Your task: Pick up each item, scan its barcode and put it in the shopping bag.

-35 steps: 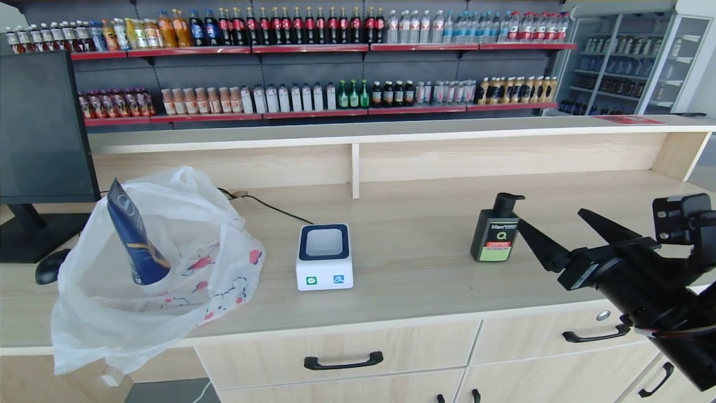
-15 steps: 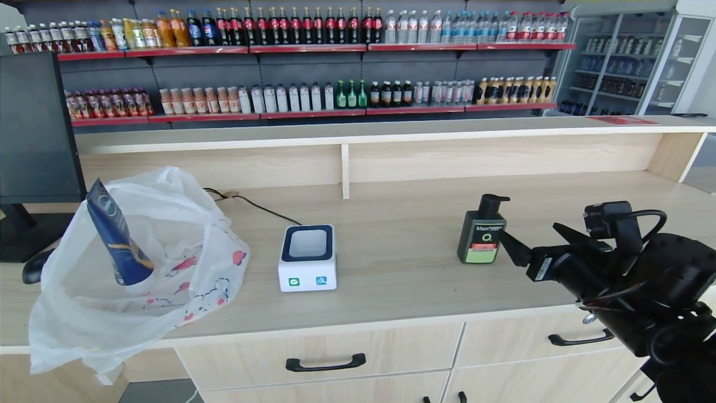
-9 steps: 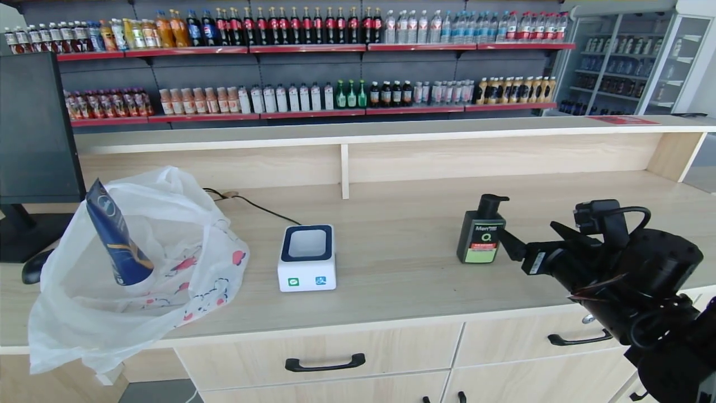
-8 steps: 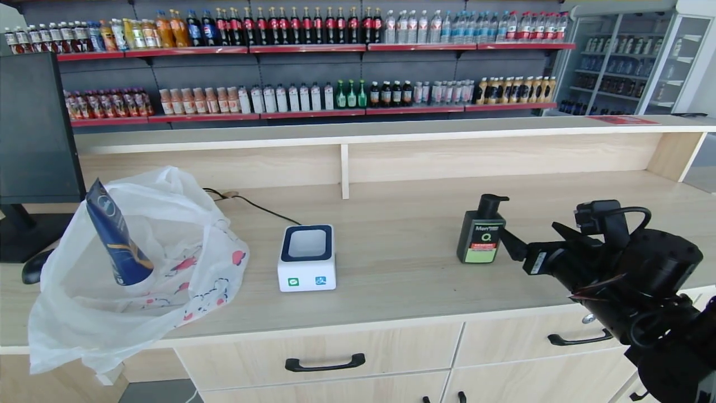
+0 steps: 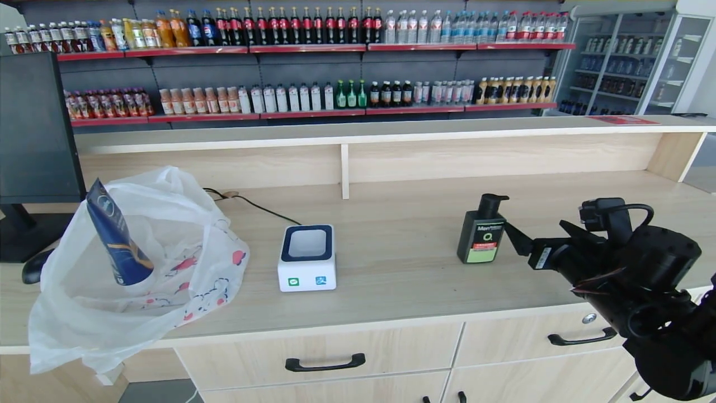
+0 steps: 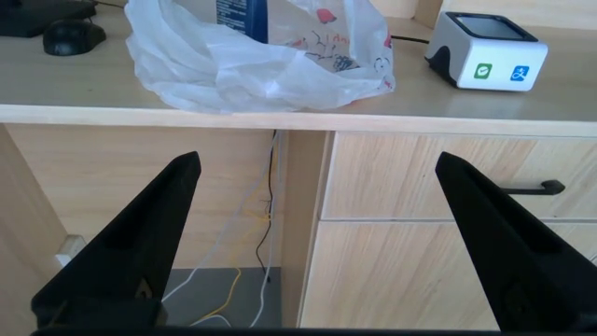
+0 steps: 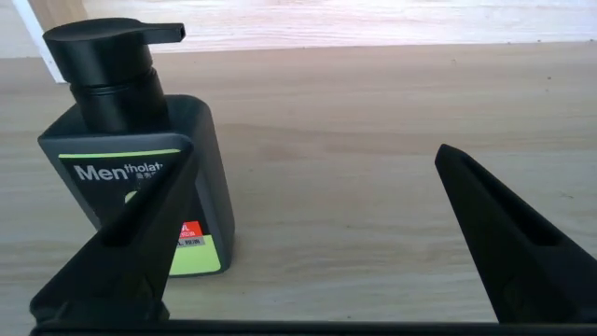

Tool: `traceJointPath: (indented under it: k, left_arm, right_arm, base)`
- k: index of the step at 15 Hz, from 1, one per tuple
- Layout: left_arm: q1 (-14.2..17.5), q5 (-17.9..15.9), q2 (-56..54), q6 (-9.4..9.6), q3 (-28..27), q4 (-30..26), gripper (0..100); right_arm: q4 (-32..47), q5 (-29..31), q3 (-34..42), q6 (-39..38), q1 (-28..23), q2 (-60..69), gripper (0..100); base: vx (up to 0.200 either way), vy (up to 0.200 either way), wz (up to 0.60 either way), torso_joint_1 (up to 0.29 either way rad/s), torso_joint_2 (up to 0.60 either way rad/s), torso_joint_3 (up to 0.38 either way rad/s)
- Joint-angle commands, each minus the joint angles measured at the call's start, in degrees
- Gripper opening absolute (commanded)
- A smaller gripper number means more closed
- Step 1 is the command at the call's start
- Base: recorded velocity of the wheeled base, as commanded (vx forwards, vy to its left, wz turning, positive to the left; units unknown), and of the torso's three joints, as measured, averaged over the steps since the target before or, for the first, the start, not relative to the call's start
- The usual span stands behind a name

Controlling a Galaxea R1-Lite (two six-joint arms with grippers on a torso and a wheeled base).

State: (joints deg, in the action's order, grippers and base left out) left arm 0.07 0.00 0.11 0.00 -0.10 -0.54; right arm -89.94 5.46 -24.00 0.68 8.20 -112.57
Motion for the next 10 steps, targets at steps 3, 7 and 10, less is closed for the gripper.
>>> traceJointPath:
  k: [3,7,10]
  left_arm:
    - [0.0,0.0,0.0,0.0,0.1,0.0,100]
    - [0.0,0.0,0.0,0.0,0.0,0.0,100]
    - [0.0,0.0,0.0,0.0,0.0,0.0,100]
  right_arm:
    - [-0.1,0.0,-1.3,0.0,0.0,-0.9,100]
    - [-0.1,0.0,-2.3,-0.1,-0.3,-2.5,100]
    - [-0.1,0.0,-3.1,-0.2,-0.8,-3.1,100]
  base:
    - [0.0,0.0,0.0,0.0,0.0,0.0]
    - [0.0,0.0,0.0,0.0,0.0,0.0]
    - [0.0,0.0,0.0,0.0,0.0,0.0]
